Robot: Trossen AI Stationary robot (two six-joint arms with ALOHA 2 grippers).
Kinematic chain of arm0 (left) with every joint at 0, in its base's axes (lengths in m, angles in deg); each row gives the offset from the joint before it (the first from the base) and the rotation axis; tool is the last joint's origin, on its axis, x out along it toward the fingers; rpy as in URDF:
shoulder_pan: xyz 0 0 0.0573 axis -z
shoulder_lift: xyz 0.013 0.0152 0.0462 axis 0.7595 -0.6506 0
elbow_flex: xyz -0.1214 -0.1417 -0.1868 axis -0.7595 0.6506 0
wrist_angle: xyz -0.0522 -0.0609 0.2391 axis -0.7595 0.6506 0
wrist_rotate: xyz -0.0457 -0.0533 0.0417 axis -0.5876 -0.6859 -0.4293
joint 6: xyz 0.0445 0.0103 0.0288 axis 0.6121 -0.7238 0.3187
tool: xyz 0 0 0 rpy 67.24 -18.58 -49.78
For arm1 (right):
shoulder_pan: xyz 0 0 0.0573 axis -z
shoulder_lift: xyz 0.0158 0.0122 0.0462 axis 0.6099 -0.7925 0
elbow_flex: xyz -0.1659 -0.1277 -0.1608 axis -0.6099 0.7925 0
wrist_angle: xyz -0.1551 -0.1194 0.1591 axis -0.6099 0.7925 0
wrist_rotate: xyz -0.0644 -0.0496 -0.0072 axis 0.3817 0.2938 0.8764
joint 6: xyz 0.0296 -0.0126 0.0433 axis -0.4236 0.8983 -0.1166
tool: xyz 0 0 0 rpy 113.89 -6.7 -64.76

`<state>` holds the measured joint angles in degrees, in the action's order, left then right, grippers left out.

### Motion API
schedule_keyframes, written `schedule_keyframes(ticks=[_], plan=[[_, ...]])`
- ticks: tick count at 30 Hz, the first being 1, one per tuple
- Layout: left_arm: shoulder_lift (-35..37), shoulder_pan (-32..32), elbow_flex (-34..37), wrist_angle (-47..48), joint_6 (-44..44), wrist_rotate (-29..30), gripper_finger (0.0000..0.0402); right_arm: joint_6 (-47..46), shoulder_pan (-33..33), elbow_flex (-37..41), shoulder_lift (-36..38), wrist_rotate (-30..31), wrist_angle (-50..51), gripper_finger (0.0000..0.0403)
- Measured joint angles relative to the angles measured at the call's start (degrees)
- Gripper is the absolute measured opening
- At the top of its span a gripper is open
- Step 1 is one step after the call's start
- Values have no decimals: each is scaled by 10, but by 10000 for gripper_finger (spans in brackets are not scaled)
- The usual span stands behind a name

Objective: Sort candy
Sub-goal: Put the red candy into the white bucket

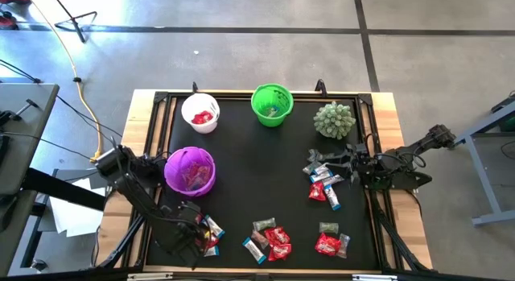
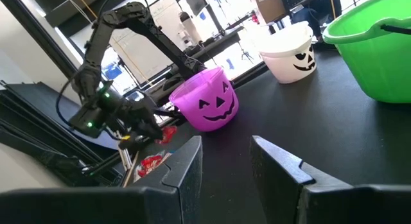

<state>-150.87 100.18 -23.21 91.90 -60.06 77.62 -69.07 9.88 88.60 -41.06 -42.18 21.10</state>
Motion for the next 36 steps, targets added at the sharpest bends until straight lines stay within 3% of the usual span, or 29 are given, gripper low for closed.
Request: schedule_keyframes(ticks=[9,12,23,36], plan=[[19,7,-122,191,26,14,5,0,0,0,0,-1,0,126],[29,7,-125,184,65,19,5,0,0,0,0,-3,0,126],[82,7,-125,186,80,39,5,0,0,0,-2,-2,0,126],[272,8,-125,188,85,165,5,0,0,0,-2,-2,0,126]])
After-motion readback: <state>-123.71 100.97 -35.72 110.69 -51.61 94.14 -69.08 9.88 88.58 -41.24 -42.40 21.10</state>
